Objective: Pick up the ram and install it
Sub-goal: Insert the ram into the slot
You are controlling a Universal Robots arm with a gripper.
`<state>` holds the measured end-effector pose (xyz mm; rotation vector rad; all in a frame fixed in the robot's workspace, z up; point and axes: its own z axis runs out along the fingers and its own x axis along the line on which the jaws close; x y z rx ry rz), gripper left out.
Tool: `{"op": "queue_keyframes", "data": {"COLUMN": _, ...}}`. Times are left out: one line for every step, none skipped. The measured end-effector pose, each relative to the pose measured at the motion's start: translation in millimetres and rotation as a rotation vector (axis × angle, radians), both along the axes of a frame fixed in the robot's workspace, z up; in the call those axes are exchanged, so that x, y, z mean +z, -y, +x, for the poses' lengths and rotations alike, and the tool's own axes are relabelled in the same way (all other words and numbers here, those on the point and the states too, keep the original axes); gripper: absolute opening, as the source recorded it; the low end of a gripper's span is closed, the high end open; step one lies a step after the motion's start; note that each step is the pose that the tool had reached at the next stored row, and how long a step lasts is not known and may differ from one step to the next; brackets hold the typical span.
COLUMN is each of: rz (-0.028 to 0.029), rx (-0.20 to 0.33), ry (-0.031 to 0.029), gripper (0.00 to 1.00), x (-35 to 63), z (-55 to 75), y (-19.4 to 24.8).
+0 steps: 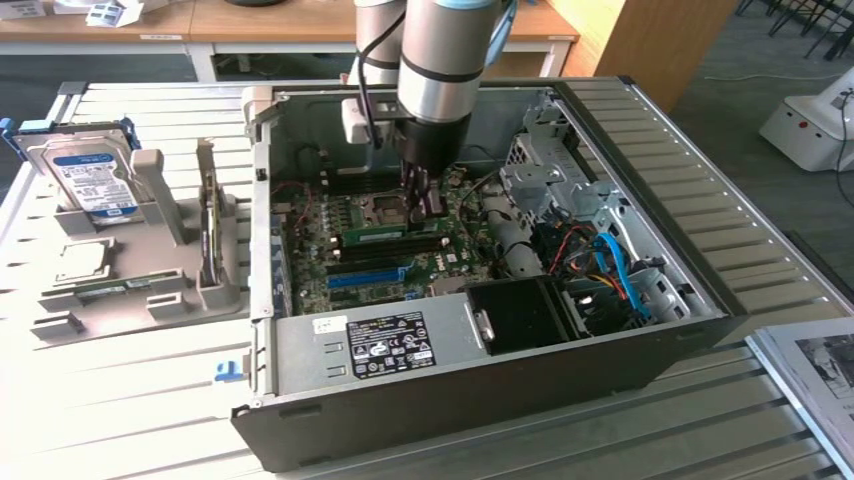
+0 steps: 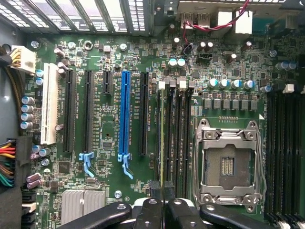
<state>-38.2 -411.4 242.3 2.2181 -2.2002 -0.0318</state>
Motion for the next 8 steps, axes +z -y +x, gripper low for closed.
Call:
{"op": "queue_keyframes", "data": {"rz": 0.0, "rx": 0.0, "ry": 0.0003, "gripper": 0.11, "x": -0.5, "z": -0.2, "y": 0.0}}
{"op": "queue_keyframes", "data": {"rz": -0.0001, "rx": 0.0, "ry": 0.0004, "gripper": 0.11, "x": -0.9, "z": -0.3, "y": 0.0}}
{"op": "queue_keyframes", "data": {"rz": 0.0, "rx": 0.0, "ry": 0.0007, "gripper": 0.11, "x": -1.4, "z": -0.3, "y": 0.0}}
{"op": "queue_keyframes", "data": {"rz": 0.0, "rx": 0.0, "ry": 0.0009, "gripper": 0.11, "x": -1.8, "z": -0.4, "y": 0.0}}
{"op": "queue_keyframes", "data": {"rz": 0.0, "rx": 0.0, "ry": 0.001, "gripper": 0.11, "x": -2.2, "z": -0.6, "y": 0.0}}
{"op": "queue_keyframes", "data": {"rz": -0.0001, "rx": 0.0, "ry": 0.0012, "gripper": 0.11, "x": -2.5, "z": -0.7, "y": 0.0}}
{"op": "queue_keyframes", "data": {"rz": -0.0001, "rx": 0.0, "ry": 0.0013, "gripper": 0.11, "x": -2.9, "z": -0.8, "y": 0.0}}
{"op": "queue_keyframes", "data": {"rz": -0.0002, "rx": 0.0, "ry": 0.0013, "gripper": 0.11, "x": -3.2, "z": -1.0, "y": 0.0}}
